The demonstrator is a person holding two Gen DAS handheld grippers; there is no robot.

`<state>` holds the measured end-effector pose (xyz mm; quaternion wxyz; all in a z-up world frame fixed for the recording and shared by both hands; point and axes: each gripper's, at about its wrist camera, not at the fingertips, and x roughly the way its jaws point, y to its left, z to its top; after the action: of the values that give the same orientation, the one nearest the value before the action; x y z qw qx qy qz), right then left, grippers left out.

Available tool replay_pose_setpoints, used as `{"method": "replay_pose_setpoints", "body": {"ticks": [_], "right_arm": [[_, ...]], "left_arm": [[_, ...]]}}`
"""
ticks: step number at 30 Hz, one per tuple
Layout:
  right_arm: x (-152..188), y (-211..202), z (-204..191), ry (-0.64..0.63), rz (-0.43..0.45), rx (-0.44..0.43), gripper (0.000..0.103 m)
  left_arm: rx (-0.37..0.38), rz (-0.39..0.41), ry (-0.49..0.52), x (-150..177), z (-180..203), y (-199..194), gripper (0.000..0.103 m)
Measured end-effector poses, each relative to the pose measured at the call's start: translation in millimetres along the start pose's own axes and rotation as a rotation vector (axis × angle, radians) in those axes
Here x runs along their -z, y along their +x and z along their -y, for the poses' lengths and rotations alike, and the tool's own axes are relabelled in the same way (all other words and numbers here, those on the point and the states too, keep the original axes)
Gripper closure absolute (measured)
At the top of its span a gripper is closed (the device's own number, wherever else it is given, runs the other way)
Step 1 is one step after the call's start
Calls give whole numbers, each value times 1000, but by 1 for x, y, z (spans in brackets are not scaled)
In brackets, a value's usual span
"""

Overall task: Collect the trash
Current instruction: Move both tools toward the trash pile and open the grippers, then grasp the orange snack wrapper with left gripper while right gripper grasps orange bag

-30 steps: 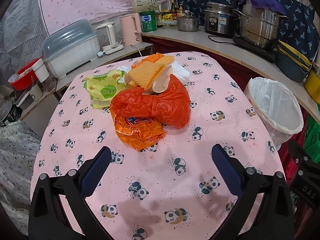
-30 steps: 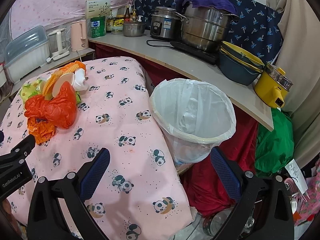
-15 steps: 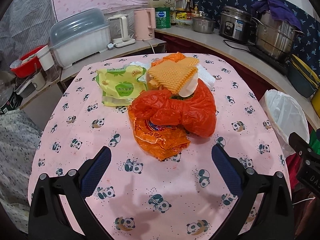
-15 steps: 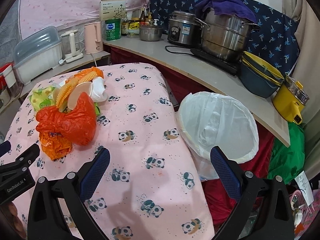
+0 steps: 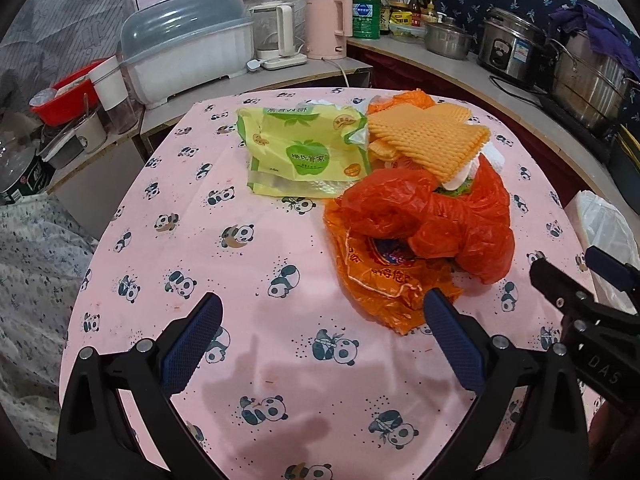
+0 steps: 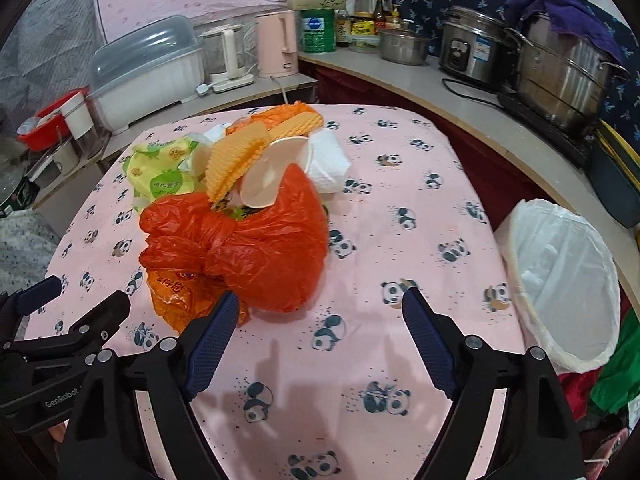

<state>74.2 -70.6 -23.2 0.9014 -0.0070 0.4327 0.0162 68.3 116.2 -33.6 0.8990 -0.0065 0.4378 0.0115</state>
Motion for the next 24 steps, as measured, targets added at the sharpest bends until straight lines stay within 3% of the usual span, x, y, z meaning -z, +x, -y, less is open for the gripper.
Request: {"method": "replay_pose_setpoints", "body": {"ticks": [6,8,10,11,15,24], "right_arm": [[-9,33,-21,-34,-36,-36,27],[-11,41,-25,-38,-44,-49,33],[-11,49,-27,-46,-63,-72,61],[-11,53,-27,-43,-76,-87,69],[-7,54,-24,-29,-82,-127,87],[-12,22,8,48,-10,-103,94]], "left_arm": [[5,-42,-24,-3,-13,19,7],[7,-51,-22,-4,-14,24,7],[15,-60,-20,-5,-14,28,7],[18,-65,-19,-5,-14,31,7],[43,-87,-14,-7,-10,40,7],[104,-110,4,-11,11,57,7]]}}
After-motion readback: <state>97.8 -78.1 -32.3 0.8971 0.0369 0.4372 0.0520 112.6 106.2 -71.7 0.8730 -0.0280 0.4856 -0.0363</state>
